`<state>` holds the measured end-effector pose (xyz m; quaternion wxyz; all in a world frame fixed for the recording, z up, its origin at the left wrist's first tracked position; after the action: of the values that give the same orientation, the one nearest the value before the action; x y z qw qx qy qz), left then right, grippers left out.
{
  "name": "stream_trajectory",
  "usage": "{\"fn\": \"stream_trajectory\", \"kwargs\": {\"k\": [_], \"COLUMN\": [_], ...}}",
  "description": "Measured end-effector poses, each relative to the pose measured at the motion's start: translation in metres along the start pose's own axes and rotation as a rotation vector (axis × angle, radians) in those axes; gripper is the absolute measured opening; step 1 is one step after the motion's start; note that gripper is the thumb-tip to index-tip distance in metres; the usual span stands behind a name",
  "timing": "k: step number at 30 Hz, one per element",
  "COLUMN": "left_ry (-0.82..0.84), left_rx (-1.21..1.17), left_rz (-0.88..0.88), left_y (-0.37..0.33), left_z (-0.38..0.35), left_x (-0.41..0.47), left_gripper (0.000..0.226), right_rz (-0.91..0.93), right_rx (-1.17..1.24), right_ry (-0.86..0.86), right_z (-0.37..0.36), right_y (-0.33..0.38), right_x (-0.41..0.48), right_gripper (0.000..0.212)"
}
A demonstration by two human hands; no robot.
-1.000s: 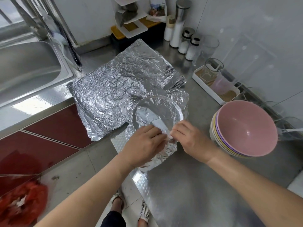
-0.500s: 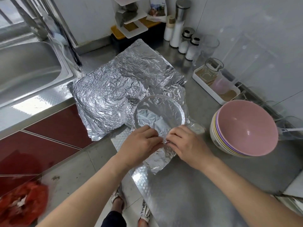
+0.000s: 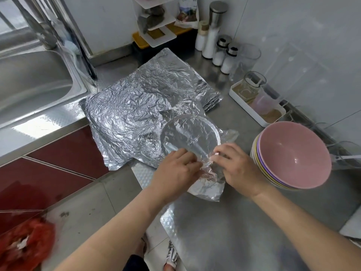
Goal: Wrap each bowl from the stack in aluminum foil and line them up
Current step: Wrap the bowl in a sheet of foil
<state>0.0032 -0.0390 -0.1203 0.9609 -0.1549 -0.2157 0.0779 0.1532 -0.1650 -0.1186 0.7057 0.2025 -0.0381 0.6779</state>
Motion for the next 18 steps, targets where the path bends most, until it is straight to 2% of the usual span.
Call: {"fn": "stream_trajectory", "kwargs": {"k": [2, 5, 10, 13, 18], "left_ry": [0.007, 0.009, -0.027, -0.061, -0.019], "left_rx": [0.009, 0.029, 0.067, 0.104, 0.036], "left_rz": [0.019, -0.016, -0.092, -0.109, 0.007], "left_y": [0.005, 0.004, 0.005, 0.002, -0.002], "left_z": [0.001, -0.003, -0.015, -0.021, -0.014], "left_x": [-0.002, -0.002, -0.006, -0.006, 0.000], "left_gripper": [0.030, 0.034, 0.030, 0.024, 0.027], "right_rz": [-0.021, 0.045, 0.101, 0.131, 0.115], "right_rx": [0.035, 0.075, -0.023, -0.063, -0.049], "right_ry": [0.012, 0.055, 0.038, 0.025, 0.022], "right_z": [0.003, 0.001, -0.008, -0.011, -0.007], "right_y": [0.003, 0.016, 0.021, 0.022, 0.013], "right_x": [-0.001, -0.001, 0.000, 0.002, 0.000], "right_gripper": [0.023, 0.012, 0.005, 0.008, 0.022]}}
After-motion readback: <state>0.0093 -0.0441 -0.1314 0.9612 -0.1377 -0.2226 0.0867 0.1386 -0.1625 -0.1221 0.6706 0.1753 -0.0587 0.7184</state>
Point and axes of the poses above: each hand's wrist, its own x-axis towards the middle knuckle, its own z-axis out of the back of the hand, y = z × x, the point moved 2 cm from there along x, towards the middle knuckle, and after that the axes turned 4 degrees about z, right-handed, at the moved point
